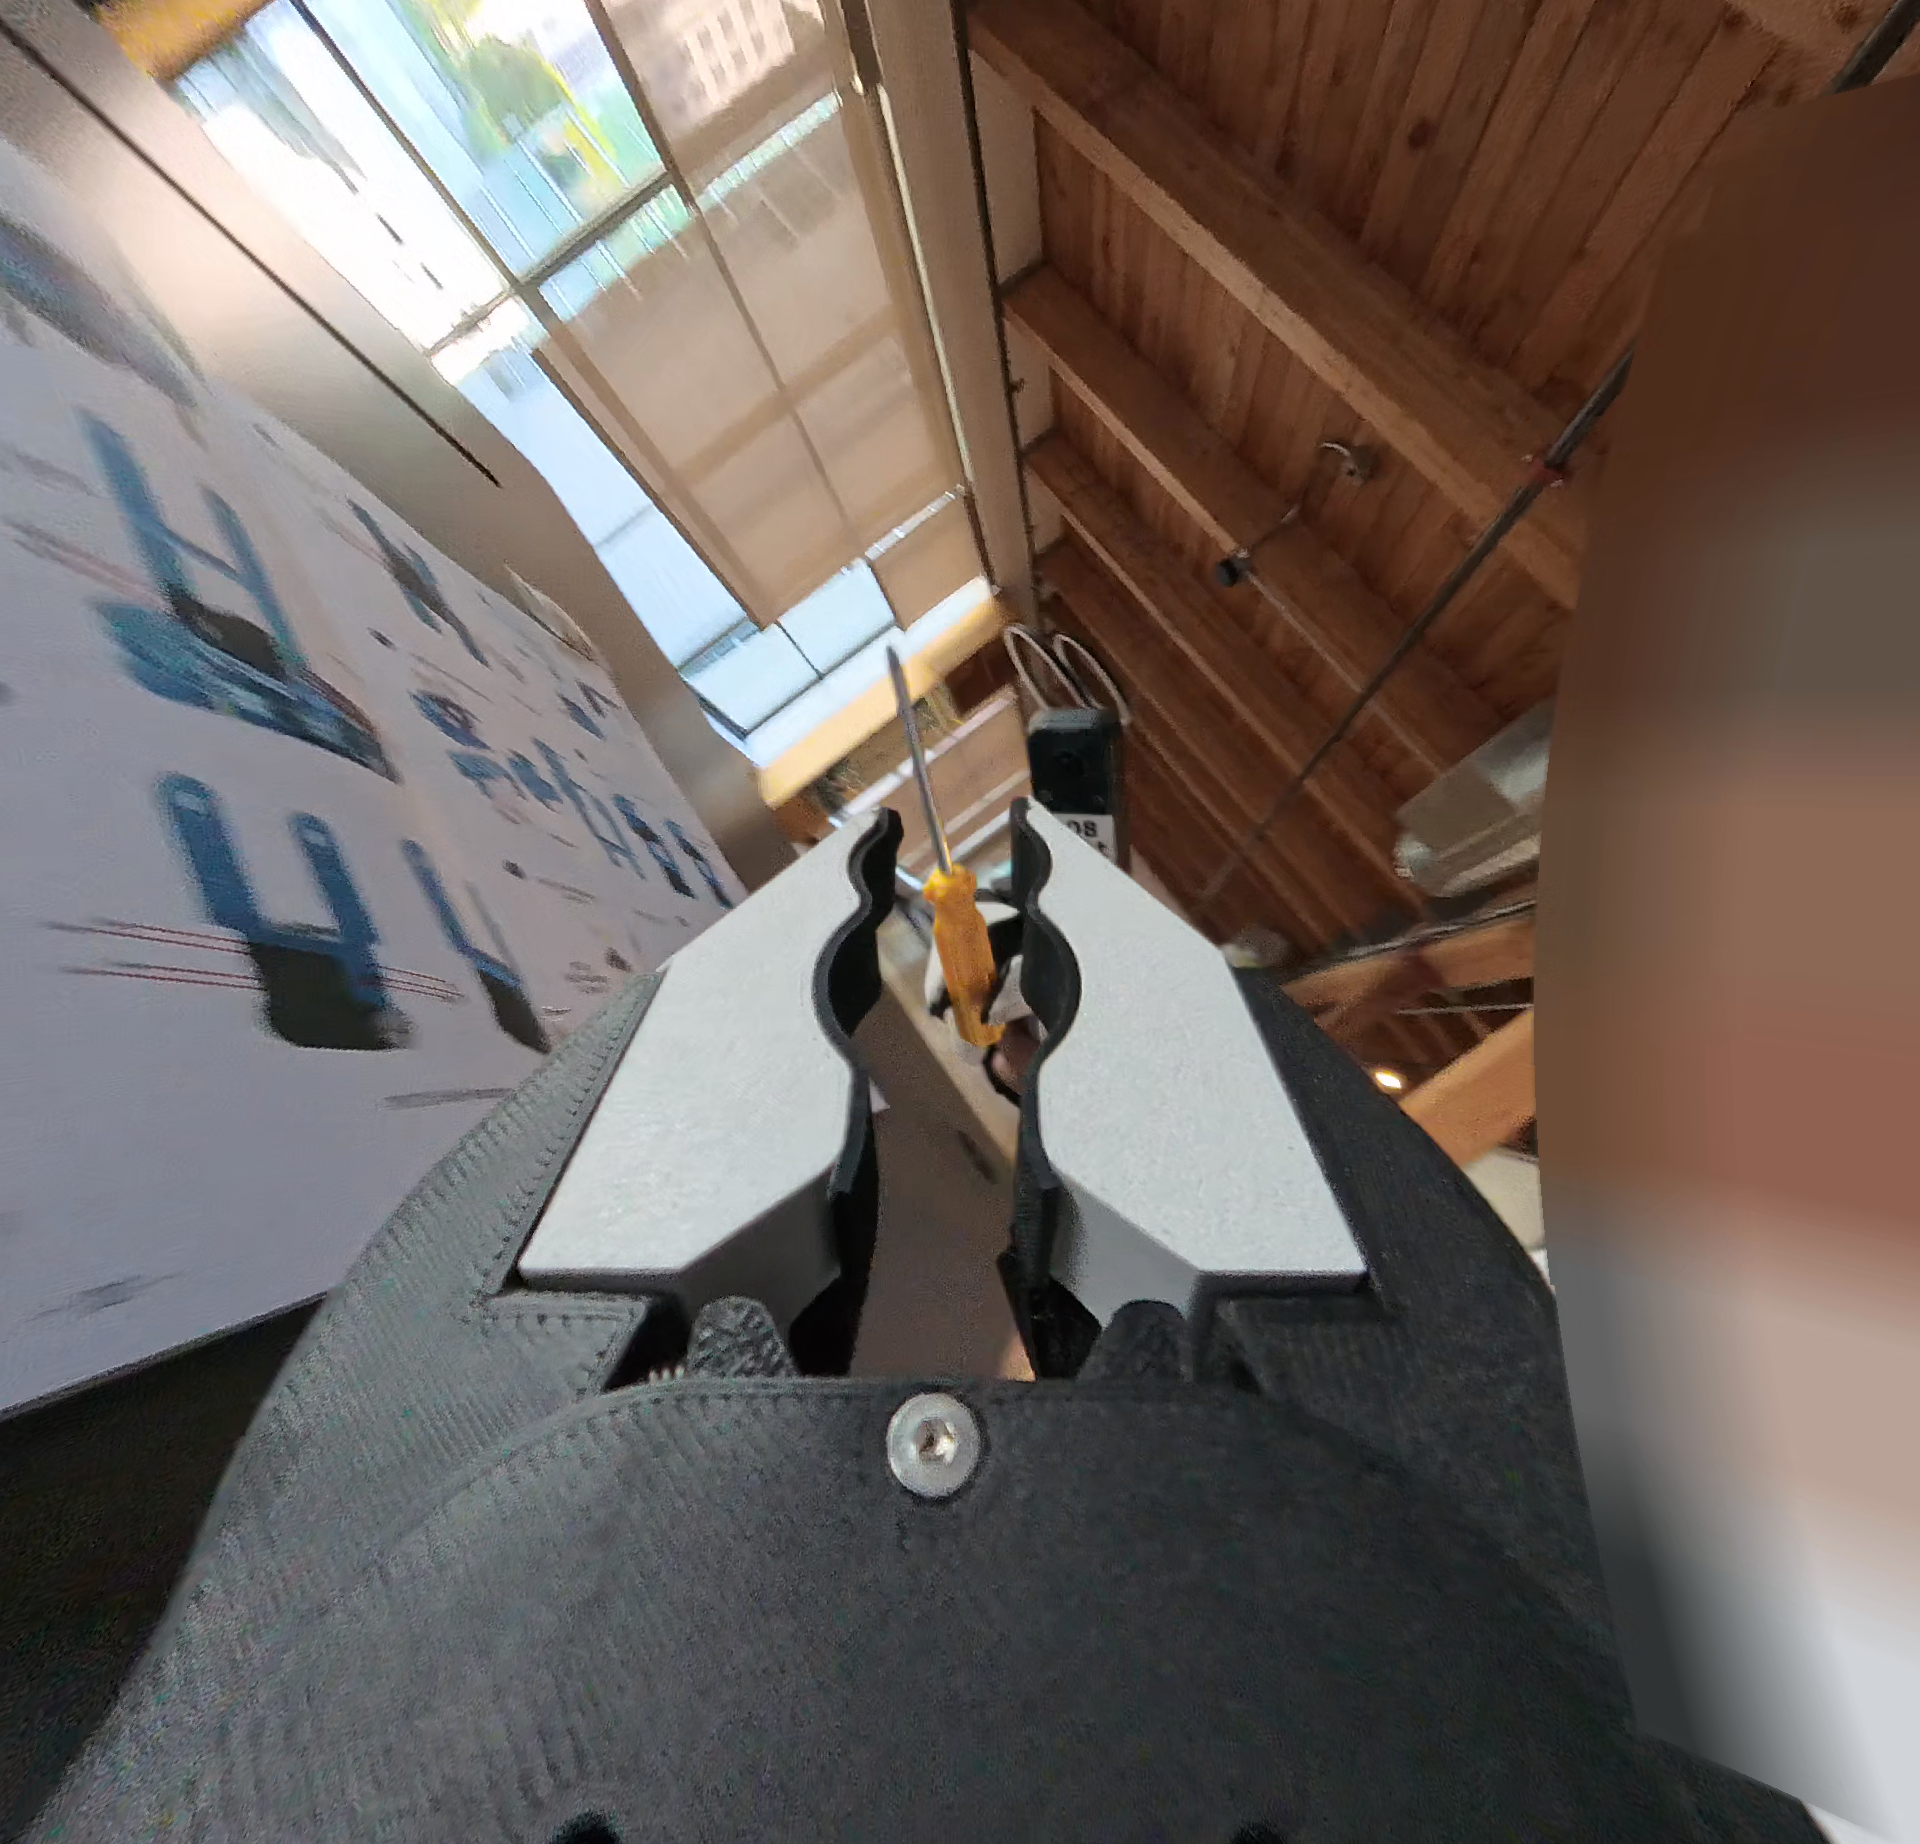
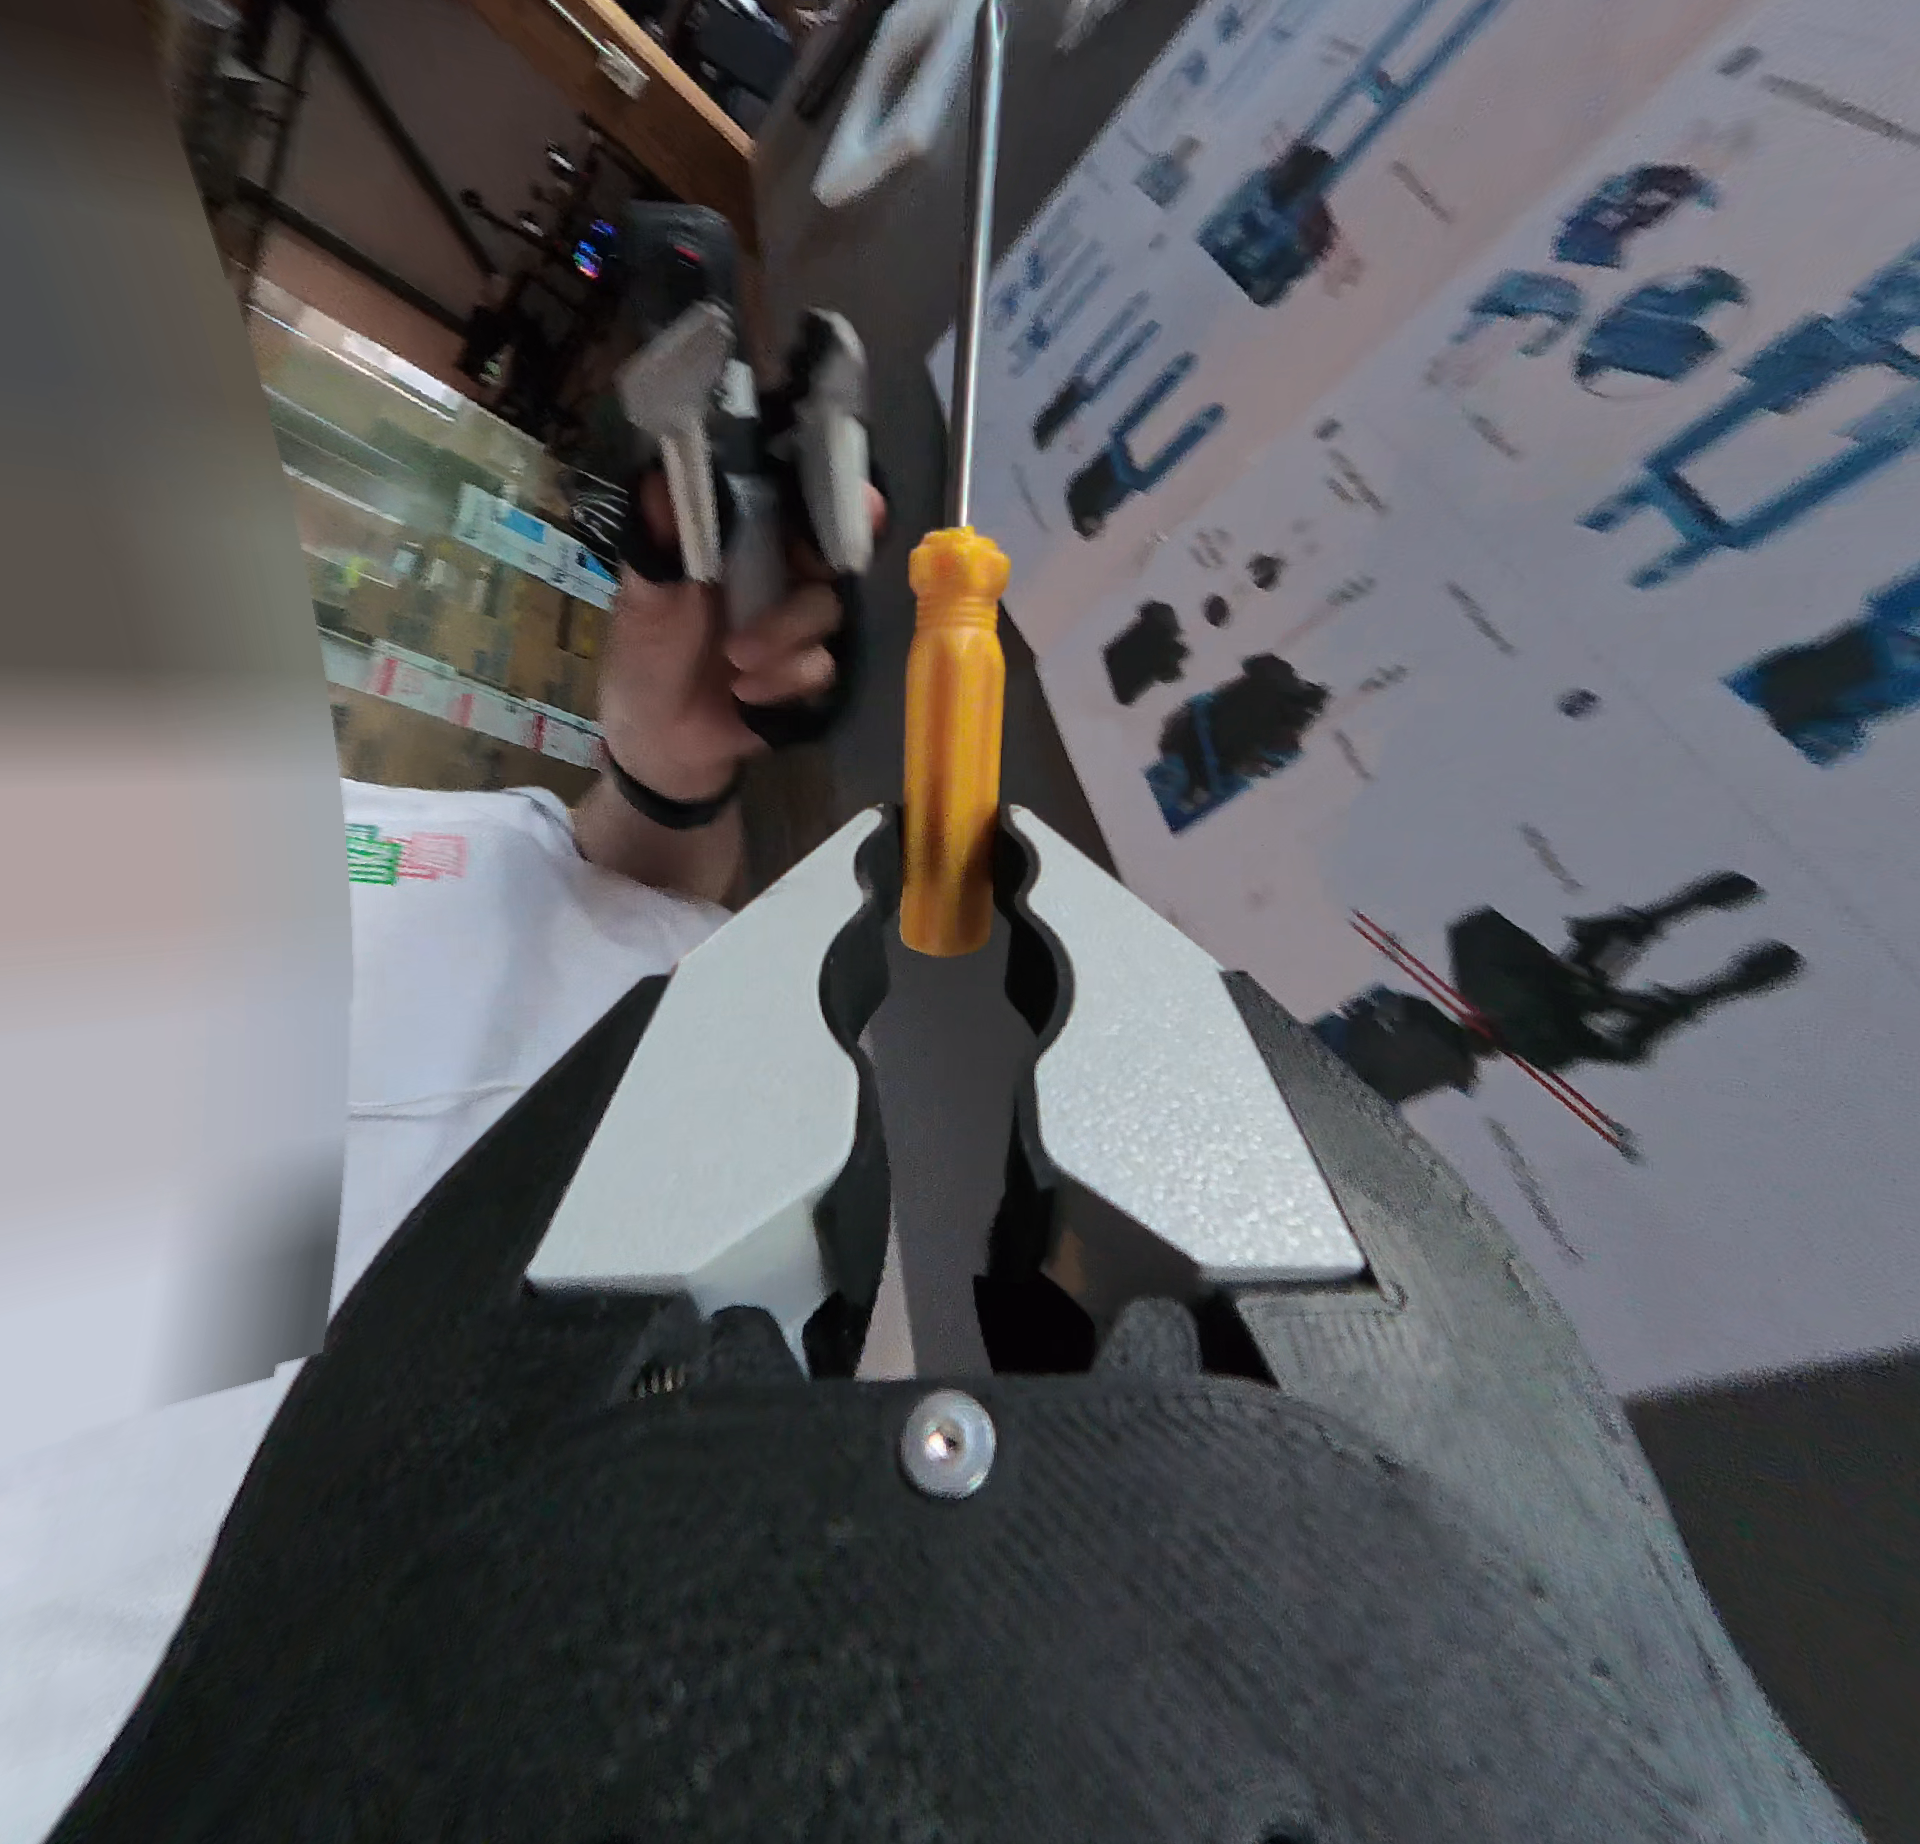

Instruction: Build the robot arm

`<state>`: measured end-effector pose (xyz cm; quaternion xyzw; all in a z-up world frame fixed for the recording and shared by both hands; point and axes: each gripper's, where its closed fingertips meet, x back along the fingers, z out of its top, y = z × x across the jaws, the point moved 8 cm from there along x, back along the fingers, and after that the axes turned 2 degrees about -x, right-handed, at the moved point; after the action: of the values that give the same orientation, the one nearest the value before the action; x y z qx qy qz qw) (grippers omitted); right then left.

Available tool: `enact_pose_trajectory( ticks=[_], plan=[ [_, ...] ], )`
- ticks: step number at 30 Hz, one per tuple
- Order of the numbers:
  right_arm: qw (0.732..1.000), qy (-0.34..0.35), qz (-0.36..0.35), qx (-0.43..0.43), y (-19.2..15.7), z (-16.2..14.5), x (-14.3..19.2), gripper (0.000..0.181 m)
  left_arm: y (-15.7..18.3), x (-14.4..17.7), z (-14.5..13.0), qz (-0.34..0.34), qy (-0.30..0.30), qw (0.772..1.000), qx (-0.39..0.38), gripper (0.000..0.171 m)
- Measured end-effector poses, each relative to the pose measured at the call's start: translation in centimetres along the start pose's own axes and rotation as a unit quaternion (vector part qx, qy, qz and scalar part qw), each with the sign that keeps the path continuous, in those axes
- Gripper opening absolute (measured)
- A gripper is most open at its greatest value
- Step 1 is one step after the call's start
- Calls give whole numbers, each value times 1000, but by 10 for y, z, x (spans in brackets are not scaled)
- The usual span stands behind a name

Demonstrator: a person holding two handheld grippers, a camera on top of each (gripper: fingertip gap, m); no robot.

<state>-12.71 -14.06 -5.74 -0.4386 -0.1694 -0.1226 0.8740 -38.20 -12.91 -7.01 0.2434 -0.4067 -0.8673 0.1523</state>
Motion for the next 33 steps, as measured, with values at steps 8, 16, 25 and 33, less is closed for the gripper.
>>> enact_pose_trajectory(
  ticks=[8, 16, 25, 33],
  plan=[
    [981, -129, -132, 59, 22, -6, 16, 15, 4, 35, 26, 88, -30, 983, -161, 15],
    [964, -232, -125, 26, 11, -11, -16, 15, 5, 30, 24, 167, -122, 934, -293, 15],
    [964, -219, -151, -14, 10, -9, -25, 15, 9, 34, 23, 141, -112, 942, -284, 14],
    [965, -209, -156, -19, 14, -6, -24, 16, 8, 33, 23, 132, -123, 945, -274, 13]
  ],
)
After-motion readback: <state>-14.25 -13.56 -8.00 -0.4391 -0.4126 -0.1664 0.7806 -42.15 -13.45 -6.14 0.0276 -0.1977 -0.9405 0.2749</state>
